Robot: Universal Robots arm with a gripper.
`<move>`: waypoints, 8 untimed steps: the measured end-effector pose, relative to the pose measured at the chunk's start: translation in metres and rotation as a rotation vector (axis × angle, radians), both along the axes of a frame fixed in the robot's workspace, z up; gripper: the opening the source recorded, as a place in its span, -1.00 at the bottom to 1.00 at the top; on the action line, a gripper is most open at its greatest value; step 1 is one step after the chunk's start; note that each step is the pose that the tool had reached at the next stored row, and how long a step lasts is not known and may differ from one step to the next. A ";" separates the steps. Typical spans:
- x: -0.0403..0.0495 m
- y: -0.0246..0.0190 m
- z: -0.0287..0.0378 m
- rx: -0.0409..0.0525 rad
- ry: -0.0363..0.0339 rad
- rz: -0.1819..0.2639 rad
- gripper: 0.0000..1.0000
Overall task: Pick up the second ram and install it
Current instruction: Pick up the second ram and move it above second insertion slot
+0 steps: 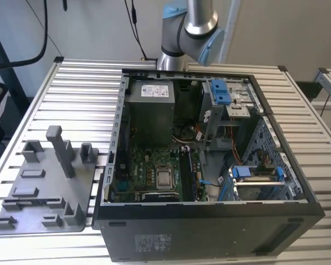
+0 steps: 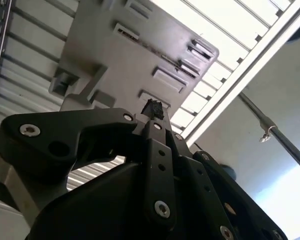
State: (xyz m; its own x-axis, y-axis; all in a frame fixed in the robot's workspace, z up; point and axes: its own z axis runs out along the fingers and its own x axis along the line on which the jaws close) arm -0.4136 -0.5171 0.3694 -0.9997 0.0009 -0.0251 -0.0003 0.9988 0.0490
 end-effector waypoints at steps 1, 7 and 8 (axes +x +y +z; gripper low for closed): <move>0.0001 0.0000 -0.0001 0.0001 -0.0001 0.010 -0.79; 0.0001 0.0000 -0.0001 0.0001 -0.0001 0.098 -0.79; 0.0001 0.0000 -0.0001 0.0001 -0.0001 0.115 -0.79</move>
State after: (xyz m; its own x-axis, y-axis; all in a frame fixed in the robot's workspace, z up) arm -0.4135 -0.5172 0.3693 -0.9932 -0.1138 -0.0252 -0.1149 0.9922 0.0491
